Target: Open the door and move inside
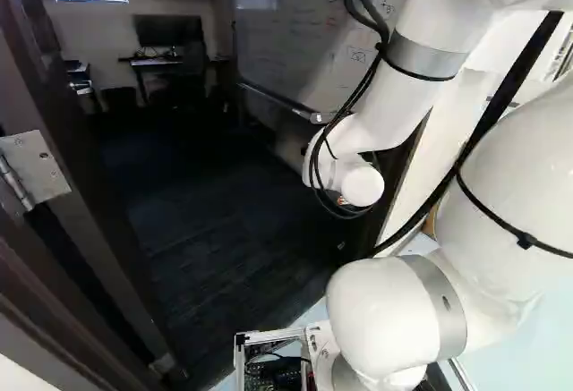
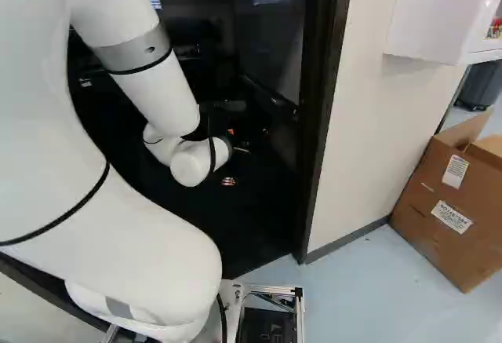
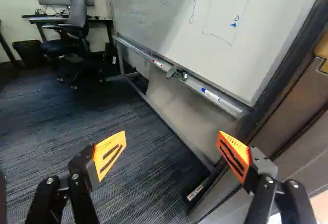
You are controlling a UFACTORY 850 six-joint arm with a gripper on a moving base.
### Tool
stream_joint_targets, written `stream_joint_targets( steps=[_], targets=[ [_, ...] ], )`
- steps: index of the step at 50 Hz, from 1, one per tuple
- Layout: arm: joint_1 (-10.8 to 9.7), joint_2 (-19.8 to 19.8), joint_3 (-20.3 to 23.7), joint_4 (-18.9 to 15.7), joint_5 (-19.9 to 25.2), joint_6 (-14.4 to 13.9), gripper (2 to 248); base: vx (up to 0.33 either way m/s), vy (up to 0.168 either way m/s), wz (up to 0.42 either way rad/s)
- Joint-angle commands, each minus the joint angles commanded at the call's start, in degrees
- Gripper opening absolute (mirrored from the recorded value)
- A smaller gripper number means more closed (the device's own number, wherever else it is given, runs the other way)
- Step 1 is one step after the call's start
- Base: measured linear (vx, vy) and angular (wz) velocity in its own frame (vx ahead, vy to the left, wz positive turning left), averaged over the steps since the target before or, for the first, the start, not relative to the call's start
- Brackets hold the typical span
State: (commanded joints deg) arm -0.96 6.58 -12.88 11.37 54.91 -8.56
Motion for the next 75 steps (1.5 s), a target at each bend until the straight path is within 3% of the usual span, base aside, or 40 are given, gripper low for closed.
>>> stream_joint_targets(
  steps=[75],
  targets=[
    [0.00, 0.00, 0.00, 0.00, 0.00, 0.00, 247, 0.094, 0.028, 0.184]
  ],
)
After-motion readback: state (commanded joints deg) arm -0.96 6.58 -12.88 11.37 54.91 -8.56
